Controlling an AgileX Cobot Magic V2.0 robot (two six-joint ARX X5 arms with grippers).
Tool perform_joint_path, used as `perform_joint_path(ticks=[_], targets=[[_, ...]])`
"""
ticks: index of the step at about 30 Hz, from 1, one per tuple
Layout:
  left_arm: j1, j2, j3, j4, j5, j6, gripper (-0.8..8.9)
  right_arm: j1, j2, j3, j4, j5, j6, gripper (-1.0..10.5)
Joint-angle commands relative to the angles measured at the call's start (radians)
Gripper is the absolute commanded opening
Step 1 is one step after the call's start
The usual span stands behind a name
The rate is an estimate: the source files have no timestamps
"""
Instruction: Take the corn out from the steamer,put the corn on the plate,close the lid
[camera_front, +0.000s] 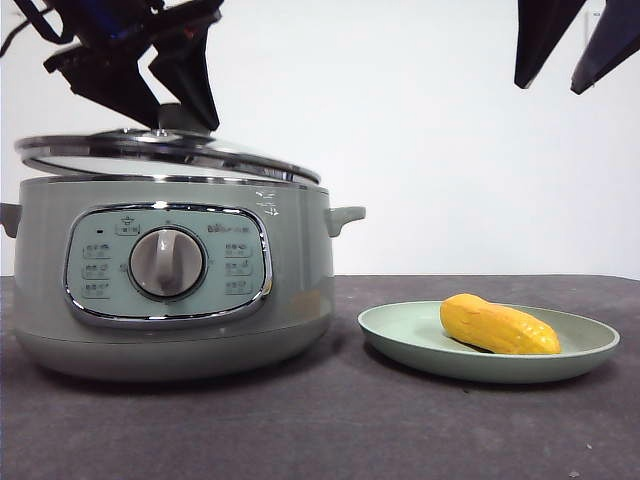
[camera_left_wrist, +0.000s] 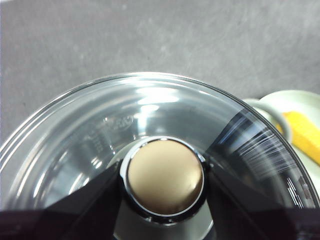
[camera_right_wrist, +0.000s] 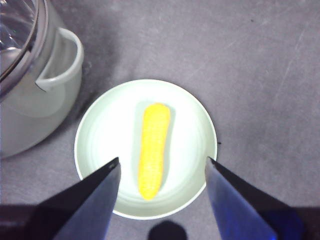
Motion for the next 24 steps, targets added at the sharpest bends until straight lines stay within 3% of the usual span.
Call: perform_joint_path(ticks=[1, 13, 24], targets=[[-0.005, 0.002, 0.014, 0.046, 0.001, -0.007, -0.08, -0.007, -0.002, -0.005, -0.006, 0.003, 0.013, 2.8], [-0.006, 0.024, 0.014, -0.057, 0.004, -0.006, -0.08, -0.018, -0.002, -0.005, -0.01, 0.003, 0.013, 2.8], [-0.006, 0.024, 0.014, -0.063, 0.004, -0.03, -0.04, -0.018, -0.002, -0.005, -0.024, 0.002, 0.013, 2.8]])
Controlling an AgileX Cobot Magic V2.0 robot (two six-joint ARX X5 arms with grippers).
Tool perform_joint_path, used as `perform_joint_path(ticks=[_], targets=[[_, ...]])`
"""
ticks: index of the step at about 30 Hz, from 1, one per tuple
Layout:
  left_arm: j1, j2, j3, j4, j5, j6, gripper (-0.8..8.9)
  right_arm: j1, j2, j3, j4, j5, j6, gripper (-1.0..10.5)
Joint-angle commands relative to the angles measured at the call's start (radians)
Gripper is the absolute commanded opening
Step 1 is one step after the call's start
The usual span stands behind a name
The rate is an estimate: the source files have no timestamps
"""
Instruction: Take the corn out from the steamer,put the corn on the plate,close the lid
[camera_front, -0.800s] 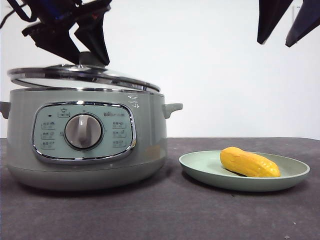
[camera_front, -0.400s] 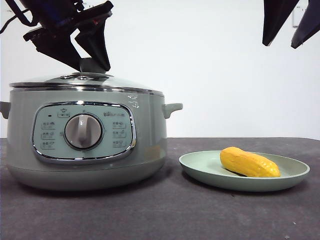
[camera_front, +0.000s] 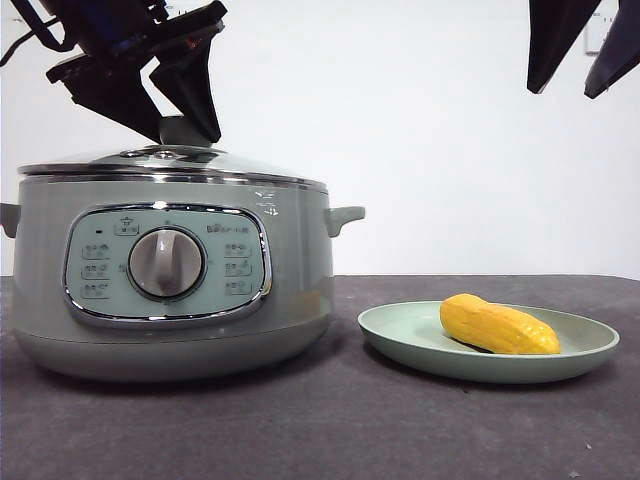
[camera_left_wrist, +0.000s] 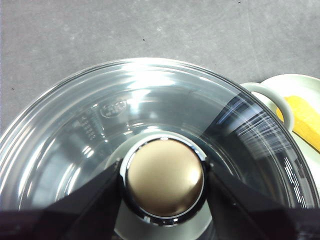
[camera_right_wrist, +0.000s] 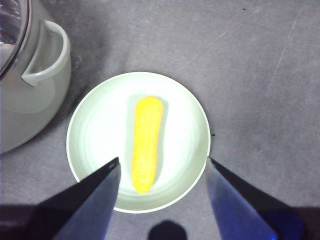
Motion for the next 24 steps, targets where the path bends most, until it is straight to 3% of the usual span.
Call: perform_joint_path(ticks=[1, 8, 11, 13, 24], targets=[[-0.003, 0.003, 0.003, -0.01, -0.003, -0.029, -0.04, 0.0, -0.002, -0.005, -0.002, 0.002, 0.007, 2.8], [-0.003, 0.003, 0.003, -0.014, -0.003, -0.028, 0.39, 0.0, -0.002, -0.005, -0.005, 0.001, 0.007, 2.8], [-0.003, 0.003, 0.003, -0.014, -0.003, -0.029, 2.8, 0.0, -0.002, -0.005, -0.01, 0.001, 0.007, 2.8], [-0.003, 0.003, 0.003, -0.014, -0.004, -0.028, 3.88, 0.0, -0.002, -0.005, -0.015, 0.0, 0.007, 2.8], [-0.003, -0.026, 0.003, -0.021, -0.011, -0.03, 4.16, 0.0, -0.002, -0.005, -0.027, -0.001, 0.006, 2.8]])
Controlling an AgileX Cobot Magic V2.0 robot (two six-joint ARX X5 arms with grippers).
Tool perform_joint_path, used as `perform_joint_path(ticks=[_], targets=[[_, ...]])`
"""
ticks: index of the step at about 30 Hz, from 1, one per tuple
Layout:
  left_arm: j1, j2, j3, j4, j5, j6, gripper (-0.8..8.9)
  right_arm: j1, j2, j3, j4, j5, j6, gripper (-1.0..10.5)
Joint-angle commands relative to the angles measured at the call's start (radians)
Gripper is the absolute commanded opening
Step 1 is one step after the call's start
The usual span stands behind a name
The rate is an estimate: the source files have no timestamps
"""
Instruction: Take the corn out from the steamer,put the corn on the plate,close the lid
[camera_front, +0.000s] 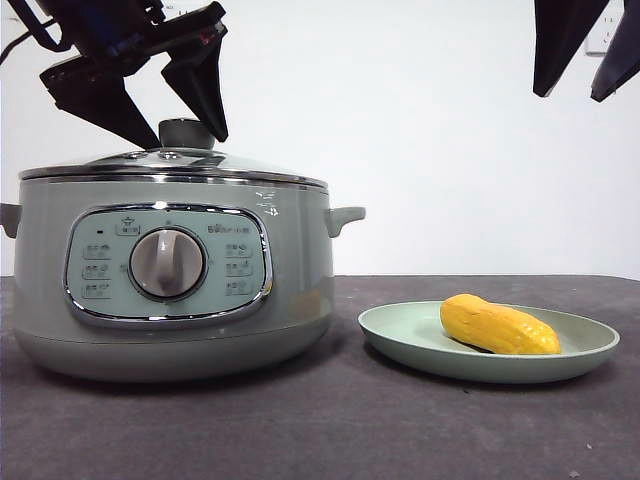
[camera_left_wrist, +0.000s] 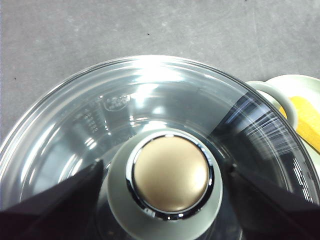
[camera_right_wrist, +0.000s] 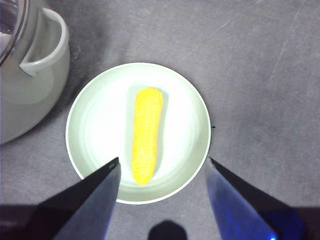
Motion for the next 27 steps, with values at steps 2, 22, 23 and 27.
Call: perform_joint_path(ticks=[2, 22, 23, 27], targets=[[-0.003, -0.056, 0.003, -0.011, -0.004, 0.002, 4.14, 0.0, -0.002, -0.005, 0.002, -0.001, 0.006, 2.8], [-0.034, -0.518, -0.177, -0.069, -0.163, 0.023, -0.08, 0.002, -0.351, -0.346, 0.417, -0.005, -0.003, -0.1], [-0.042, -0.55, -0.237, -0.031, -0.163, 0.023, -0.07, 0.003, -0.392, -0.396, 0.454, -0.005, 0.0, -0.1], [-0.072, -0.695, -0.51, 0.147, -0.163, 0.015, -0.07, 0.002, -0.54, -0.589, 0.612, -0.001, 0.038, -0.1]])
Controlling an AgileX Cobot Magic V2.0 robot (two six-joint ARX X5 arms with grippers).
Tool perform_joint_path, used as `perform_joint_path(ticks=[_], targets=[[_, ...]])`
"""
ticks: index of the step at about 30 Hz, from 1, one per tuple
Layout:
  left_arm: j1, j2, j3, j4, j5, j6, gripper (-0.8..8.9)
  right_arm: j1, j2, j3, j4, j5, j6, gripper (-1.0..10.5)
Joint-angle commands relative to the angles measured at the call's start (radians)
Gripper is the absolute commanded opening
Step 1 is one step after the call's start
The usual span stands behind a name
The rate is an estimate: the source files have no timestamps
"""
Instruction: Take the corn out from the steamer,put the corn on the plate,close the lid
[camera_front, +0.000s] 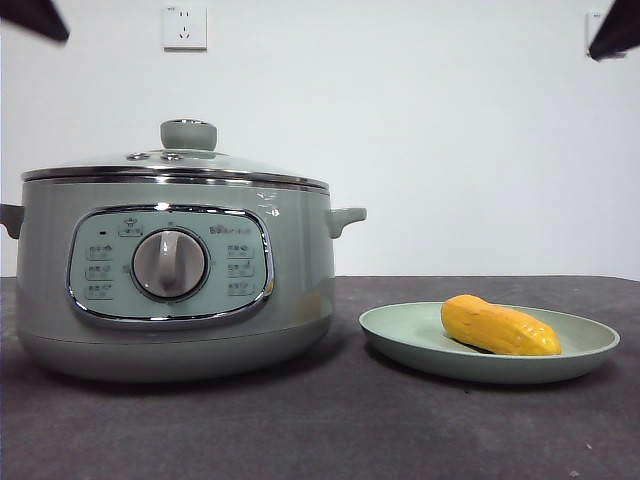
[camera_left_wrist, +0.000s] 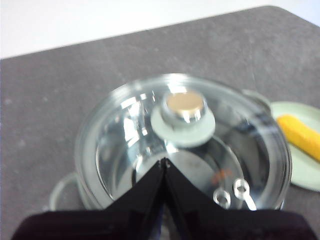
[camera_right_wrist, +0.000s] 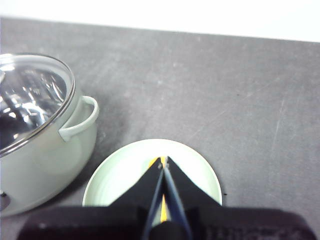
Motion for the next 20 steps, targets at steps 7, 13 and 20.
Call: perform_joint_path(ticks=[7, 13, 20], targets=[[-0.015, -0.081, -0.146, 0.058, -0.002, -0.003, -0.04, 0.0, -0.033, -0.072, 0.051, 0.002, 0.055, 0.0], [-0.015, -0.081, -0.146, 0.039, -0.002, -0.003, -0.04, 0.0, -0.034, -0.072, 0.051, 0.003, 0.055, 0.0], [-0.015, -0.081, -0.146, 0.039, -0.002, -0.003, -0.04, 0.0, -0.034, -0.072, 0.051, 0.003, 0.055, 0.0]])
